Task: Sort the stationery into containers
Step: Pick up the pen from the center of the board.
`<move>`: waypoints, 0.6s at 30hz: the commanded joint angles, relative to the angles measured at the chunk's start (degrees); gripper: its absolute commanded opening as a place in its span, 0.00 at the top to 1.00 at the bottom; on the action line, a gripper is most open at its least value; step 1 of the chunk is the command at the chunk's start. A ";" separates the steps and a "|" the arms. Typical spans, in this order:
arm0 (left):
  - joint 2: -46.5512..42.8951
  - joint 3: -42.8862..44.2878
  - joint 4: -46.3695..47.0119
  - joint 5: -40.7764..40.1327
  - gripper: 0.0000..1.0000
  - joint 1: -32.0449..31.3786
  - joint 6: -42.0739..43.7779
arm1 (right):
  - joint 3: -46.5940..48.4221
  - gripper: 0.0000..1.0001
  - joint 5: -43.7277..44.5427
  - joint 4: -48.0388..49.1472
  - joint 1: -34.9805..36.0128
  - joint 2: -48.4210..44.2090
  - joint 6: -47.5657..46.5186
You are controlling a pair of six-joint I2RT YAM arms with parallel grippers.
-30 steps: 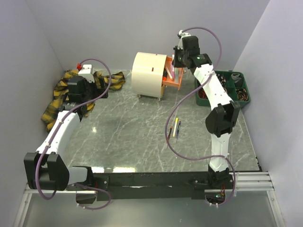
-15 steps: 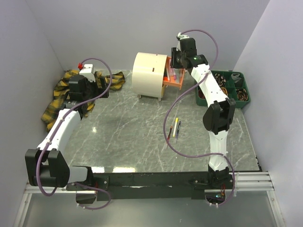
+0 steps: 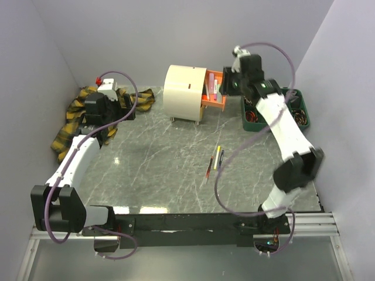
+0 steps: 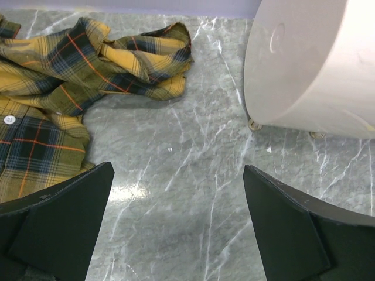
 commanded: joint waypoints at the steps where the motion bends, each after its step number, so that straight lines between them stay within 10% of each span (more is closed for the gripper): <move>1: -2.98 -0.20 3.75 1.39 0.01 -0.29 -1.47 | -15.02 0.50 -2.41 -3.09 0.75 -12.88 2.30; 8: -3.86 -2.22 3.58 0.51 0.01 -2.14 -0.60 | -41.66 0.48 -2.84 -3.97 3.39 -21.51 6.16; 18: -4.39 -3.28 2.79 -0.63 0.01 -4.16 0.72 | -46.35 0.52 -4.42 -0.02 3.39 -12.29 10.21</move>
